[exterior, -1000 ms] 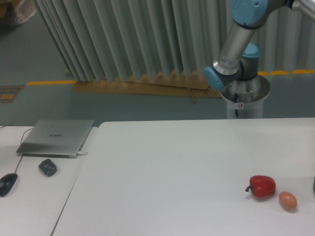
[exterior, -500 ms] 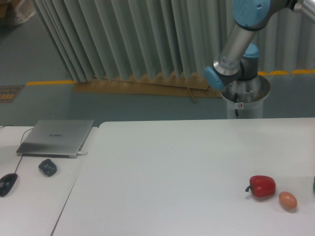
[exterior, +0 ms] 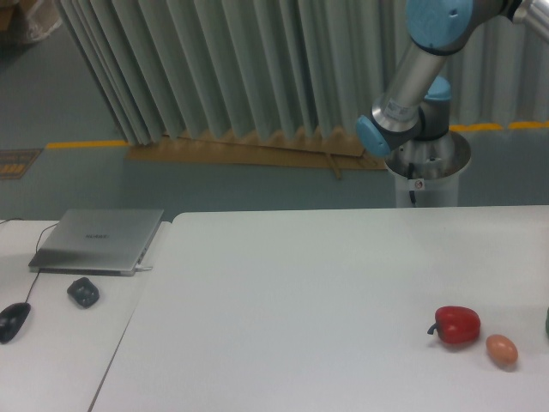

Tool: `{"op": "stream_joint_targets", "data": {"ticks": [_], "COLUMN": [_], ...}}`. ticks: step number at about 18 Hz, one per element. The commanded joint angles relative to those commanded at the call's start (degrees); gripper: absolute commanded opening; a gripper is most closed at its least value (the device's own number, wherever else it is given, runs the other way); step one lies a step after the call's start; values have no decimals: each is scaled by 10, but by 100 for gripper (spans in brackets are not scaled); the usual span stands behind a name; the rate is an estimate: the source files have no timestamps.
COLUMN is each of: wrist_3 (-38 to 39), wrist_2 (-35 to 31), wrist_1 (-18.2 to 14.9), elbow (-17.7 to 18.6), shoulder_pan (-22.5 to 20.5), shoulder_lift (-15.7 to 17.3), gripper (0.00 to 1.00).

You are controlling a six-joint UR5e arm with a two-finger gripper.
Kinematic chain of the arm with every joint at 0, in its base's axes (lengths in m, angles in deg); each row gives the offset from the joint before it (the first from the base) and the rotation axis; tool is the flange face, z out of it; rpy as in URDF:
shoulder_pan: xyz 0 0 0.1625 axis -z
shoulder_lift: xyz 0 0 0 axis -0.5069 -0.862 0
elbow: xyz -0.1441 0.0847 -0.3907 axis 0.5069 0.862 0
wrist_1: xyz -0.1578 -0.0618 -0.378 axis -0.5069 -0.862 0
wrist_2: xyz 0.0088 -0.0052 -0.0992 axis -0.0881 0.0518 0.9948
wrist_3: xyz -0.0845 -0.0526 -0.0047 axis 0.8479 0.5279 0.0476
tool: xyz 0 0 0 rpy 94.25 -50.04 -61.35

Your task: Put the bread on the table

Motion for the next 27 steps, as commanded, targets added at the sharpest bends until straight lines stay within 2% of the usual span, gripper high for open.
{"op": "stream_joint_targets", "data": {"ticks": [4,7,11,14,19,24,27], "wrist_3": [0,0,2,10,59,74,76], "wrist_2": [3,45,57,73,73,62,4], "wrist_1": [-20,-75,-129,-156,-188,-202,-206], "elbow": [-5,-34,-37,-39,-37,-12,-3], "shoulder_pan": [-3,-11,-8,5,58,119,170], "shoulder_lift": [5,22,58,77,104,105,96], "gripper": [15,15,15,15,15,15,15]}}
